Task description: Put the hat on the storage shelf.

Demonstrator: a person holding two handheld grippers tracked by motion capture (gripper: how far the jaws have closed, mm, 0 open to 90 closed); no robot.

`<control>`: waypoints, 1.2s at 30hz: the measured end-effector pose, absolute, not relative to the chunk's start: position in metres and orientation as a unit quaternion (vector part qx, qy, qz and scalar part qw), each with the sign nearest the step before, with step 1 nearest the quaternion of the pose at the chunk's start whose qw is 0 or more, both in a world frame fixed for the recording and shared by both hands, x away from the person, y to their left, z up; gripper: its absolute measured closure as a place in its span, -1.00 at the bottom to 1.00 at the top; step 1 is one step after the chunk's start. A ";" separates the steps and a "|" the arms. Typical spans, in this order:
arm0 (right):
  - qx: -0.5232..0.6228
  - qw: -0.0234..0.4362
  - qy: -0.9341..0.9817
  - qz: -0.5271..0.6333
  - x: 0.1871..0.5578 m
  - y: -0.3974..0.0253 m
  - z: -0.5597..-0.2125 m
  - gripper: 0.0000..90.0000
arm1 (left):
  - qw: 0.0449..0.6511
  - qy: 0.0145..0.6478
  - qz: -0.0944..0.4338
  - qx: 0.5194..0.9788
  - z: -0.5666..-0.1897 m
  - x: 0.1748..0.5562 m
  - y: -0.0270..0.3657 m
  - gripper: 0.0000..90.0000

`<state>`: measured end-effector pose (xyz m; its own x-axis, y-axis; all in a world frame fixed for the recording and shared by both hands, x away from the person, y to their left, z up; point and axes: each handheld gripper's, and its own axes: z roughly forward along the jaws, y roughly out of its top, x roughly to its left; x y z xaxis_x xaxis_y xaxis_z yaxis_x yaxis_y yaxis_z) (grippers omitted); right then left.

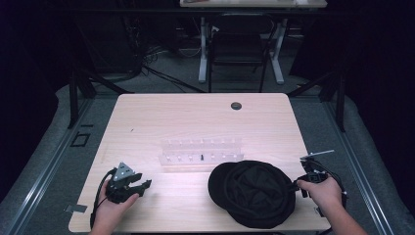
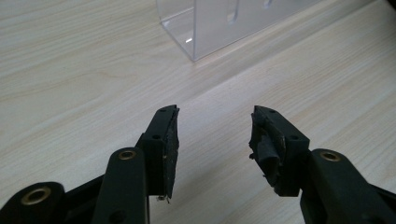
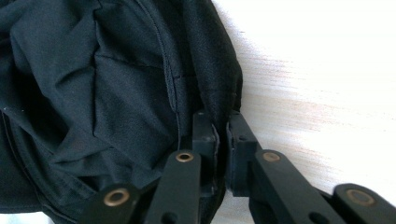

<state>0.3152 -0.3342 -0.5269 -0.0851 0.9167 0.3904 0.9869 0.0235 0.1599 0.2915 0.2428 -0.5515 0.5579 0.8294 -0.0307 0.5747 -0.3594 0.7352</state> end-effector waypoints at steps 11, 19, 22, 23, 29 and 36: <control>-0.674 0.114 -0.706 -0.184 0.319 -0.335 -0.528 0.90 | 0.365 0.442 0.165 0.803 -0.551 0.292 0.245 0.21; -0.679 0.147 -0.687 -0.214 0.319 -0.343 -0.523 0.96 | 0.366 0.446 0.157 0.801 -0.551 0.293 0.245 0.24; -0.685 0.156 -0.672 -0.235 0.317 -0.345 -0.519 0.96 | 0.366 0.446 0.154 0.802 -0.551 0.293 0.245 0.25; -0.681 0.163 -0.672 -0.242 0.317 -0.347 -0.516 0.96 | 0.364 0.446 0.153 0.803 -0.551 0.293 0.245 0.25; -0.678 0.173 -0.670 -0.250 0.316 -0.349 -0.506 0.96 | 0.367 0.445 0.153 0.802 -0.552 0.292 0.244 0.25; -0.667 0.159 -0.693 -0.221 0.315 -0.342 -0.487 0.96 | 0.366 0.448 0.150 0.802 -0.552 0.292 0.245 0.24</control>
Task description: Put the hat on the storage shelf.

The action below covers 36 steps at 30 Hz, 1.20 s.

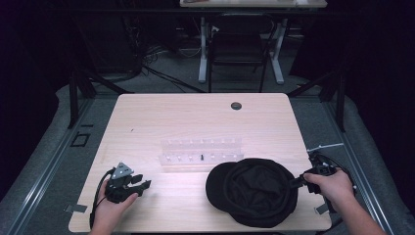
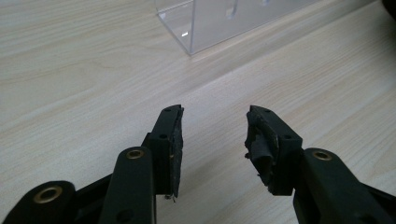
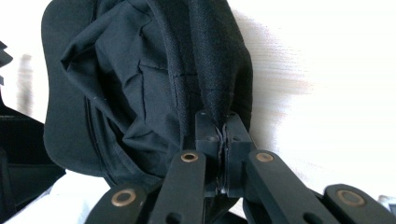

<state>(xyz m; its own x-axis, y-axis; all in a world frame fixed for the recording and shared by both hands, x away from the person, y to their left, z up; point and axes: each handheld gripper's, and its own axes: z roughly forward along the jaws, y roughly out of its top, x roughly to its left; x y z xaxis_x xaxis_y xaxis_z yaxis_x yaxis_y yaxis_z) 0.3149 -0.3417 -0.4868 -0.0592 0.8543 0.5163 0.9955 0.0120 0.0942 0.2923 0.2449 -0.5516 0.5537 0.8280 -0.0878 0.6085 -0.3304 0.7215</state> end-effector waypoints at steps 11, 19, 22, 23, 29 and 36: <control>-0.671 0.123 -0.703 -0.200 0.314 -0.334 -0.462 0.96 | 0.364 0.448 0.153 0.802 -0.552 0.292 0.246 0.22; -0.669 0.129 -0.703 -0.206 0.313 -0.330 -0.449 0.96 | 0.364 0.449 0.152 0.802 -0.552 0.292 0.246 0.22; -0.664 0.129 -0.709 -0.201 0.312 -0.329 -0.443 0.96 | 0.364 0.449 0.152 0.801 -0.552 0.292 0.246 0.22; -0.667 0.126 -0.706 -0.202 0.312 -0.327 -0.440 0.96 | 0.364 0.449 0.152 0.802 -0.551 0.292 0.246 0.22; -0.663 0.123 -0.711 -0.198 0.309 -0.322 -0.422 0.96 | 0.365 0.449 0.152 0.801 -0.551 0.292 0.246 0.22; -0.656 0.124 -0.716 -0.203 0.309 -0.311 -0.396 0.96 | 0.361 0.451 0.147 0.803 -0.550 0.291 0.247 0.22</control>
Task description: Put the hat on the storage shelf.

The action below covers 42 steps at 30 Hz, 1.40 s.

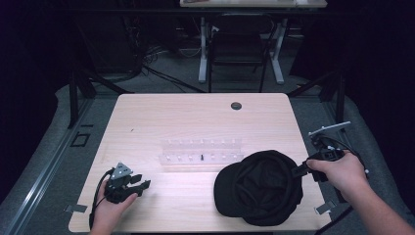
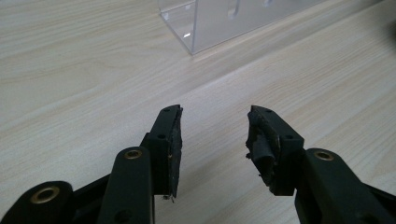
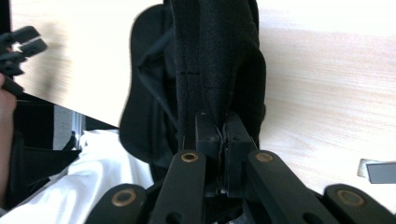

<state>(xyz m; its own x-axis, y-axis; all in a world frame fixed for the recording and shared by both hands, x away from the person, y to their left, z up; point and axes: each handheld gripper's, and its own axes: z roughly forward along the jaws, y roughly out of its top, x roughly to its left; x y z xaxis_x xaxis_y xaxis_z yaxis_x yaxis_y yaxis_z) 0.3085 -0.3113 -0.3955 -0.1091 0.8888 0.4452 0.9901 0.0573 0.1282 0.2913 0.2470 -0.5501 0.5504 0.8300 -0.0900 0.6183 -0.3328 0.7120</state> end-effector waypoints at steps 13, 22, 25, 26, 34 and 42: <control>-0.646 0.168 -0.697 -0.262 0.308 -0.297 -0.367 0.96 | 0.365 0.451 0.150 0.801 -0.551 0.291 0.248 0.22; -0.625 0.210 -0.676 -0.329 0.306 -0.302 -0.355 0.96 | 0.366 0.453 0.155 0.798 -0.551 0.291 0.246 0.22; -0.612 0.221 -0.672 -0.353 0.304 -0.305 -0.355 0.96 | 0.369 0.452 0.154 0.797 -0.552 0.292 0.246 0.22; -0.612 0.222 -0.670 -0.356 0.303 -0.305 -0.354 0.96 | 0.367 0.453 0.155 0.798 -0.552 0.292 0.246 0.22; -0.599 0.225 -0.664 -0.387 0.302 -0.306 -0.350 0.96 | 0.363 0.452 0.155 0.800 -0.552 0.292 0.246 0.18; -0.589 0.218 -0.658 -0.416 0.303 -0.306 -0.338 0.96 | 0.366 0.454 0.159 0.797 -0.554 0.292 0.246 0.12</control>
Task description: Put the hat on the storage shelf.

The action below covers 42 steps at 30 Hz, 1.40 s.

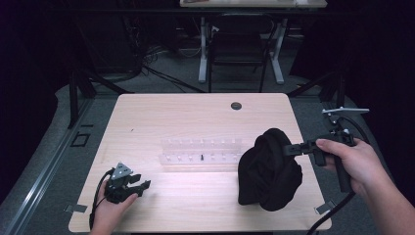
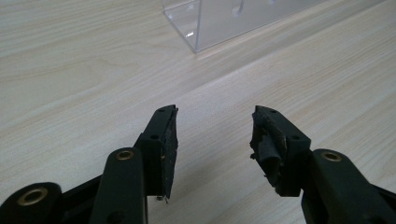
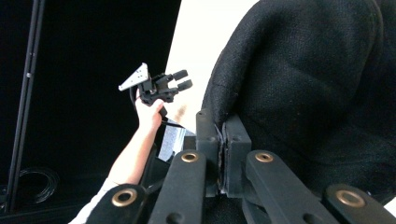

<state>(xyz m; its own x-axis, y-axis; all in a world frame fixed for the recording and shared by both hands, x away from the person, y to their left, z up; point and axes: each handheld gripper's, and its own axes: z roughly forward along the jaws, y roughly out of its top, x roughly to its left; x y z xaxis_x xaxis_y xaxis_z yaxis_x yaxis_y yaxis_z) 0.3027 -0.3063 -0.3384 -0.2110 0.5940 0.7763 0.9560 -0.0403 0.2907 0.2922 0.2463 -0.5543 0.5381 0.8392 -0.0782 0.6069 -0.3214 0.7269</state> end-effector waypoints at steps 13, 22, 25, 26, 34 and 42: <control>-0.567 0.203 -0.655 -0.456 0.311 -0.301 -0.313 0.96 | 0.364 0.453 0.159 0.798 -0.555 0.293 0.246 0.11; -0.559 0.195 -0.655 -0.469 0.323 -0.293 -0.302 0.96 | 0.362 0.453 0.155 0.800 -0.555 0.293 0.246 0.11; -0.557 0.194 -0.655 -0.472 0.325 -0.291 -0.300 0.96 | 0.363 0.452 0.155 0.800 -0.555 0.293 0.246 0.11; -0.556 0.194 -0.652 -0.478 0.328 -0.289 -0.297 0.96 | 0.363 0.453 0.154 0.800 -0.555 0.293 0.246 0.11; -0.538 0.202 -0.648 -0.499 0.340 -0.277 -0.294 0.96 | 0.364 0.453 0.153 0.800 -0.556 0.293 0.246 0.11; -0.528 0.213 -0.643 -0.512 0.353 -0.263 -0.295 0.96 | 0.365 0.452 0.152 0.799 -0.556 0.293 0.246 0.11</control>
